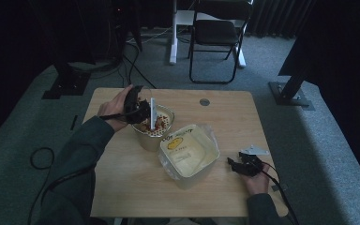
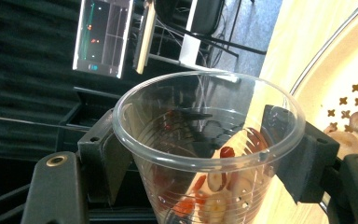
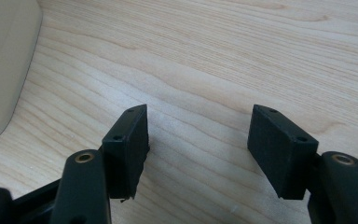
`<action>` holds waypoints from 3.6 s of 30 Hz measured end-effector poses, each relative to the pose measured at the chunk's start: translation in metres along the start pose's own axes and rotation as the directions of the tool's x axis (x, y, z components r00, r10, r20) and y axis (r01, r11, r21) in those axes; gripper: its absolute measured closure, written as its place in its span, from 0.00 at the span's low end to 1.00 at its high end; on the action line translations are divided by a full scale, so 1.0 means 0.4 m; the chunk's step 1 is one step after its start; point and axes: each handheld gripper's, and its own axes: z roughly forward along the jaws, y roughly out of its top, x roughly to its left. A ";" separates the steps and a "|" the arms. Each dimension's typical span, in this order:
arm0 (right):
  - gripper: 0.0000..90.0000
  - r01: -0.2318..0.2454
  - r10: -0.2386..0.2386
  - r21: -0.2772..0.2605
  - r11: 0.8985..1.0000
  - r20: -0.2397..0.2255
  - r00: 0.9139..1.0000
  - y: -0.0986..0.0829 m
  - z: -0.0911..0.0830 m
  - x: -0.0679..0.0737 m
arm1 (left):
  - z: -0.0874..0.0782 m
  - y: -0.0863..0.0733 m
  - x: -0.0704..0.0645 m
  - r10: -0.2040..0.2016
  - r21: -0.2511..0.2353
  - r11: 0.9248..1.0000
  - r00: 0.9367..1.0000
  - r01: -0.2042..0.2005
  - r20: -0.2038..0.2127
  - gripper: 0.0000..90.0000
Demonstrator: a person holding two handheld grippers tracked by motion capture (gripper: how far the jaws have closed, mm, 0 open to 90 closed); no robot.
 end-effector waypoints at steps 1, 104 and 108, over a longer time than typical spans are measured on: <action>0.42 0.000 0.000 0.000 1.000 0.000 1.000 0.000 0.000 0.000 | -0.001 0.001 0.000 0.014 0.003 1.000 1.000 -0.014 -0.002 0.31; 0.42 -0.008 0.008 -0.001 1.000 -0.005 1.000 0.000 0.000 -0.002 | -0.008 -0.002 -0.037 0.404 0.072 0.914 0.912 -0.400 -0.070 0.37; 0.42 -0.008 0.008 -0.001 1.000 -0.005 1.000 0.000 -0.001 -0.002 | -0.010 -0.002 -0.028 0.342 0.060 0.939 0.938 -0.339 -0.061 0.37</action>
